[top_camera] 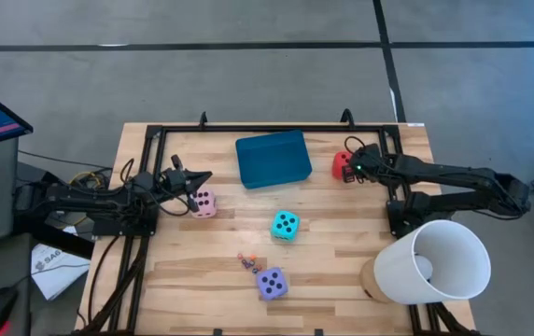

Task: Pick & Place Dice
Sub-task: Put the large red dice into the blue bin

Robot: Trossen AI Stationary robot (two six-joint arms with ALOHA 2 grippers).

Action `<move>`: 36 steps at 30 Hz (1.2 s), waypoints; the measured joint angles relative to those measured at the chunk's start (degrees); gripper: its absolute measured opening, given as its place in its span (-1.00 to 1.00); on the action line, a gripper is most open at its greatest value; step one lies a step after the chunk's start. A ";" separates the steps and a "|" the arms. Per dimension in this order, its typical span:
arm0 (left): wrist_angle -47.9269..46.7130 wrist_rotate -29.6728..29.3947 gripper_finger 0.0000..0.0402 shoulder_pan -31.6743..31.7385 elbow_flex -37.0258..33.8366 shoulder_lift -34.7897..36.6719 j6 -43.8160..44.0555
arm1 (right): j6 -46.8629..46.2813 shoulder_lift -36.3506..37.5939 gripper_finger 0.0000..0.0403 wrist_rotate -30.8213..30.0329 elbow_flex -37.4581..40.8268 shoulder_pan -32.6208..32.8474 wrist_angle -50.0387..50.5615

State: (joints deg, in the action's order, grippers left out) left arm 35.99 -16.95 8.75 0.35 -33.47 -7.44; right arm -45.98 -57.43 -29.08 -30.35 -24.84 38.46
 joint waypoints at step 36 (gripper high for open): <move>-0.37 -0.09 -0.97 0.00 0.01 -0.02 0.00 | 4.47 0.00 -1.00 0.70 0.00 1.44 -7.65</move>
State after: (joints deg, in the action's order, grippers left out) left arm 35.61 -17.04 8.75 0.36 -33.49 -7.44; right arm -41.51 -57.43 -28.38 -30.35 -23.40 30.81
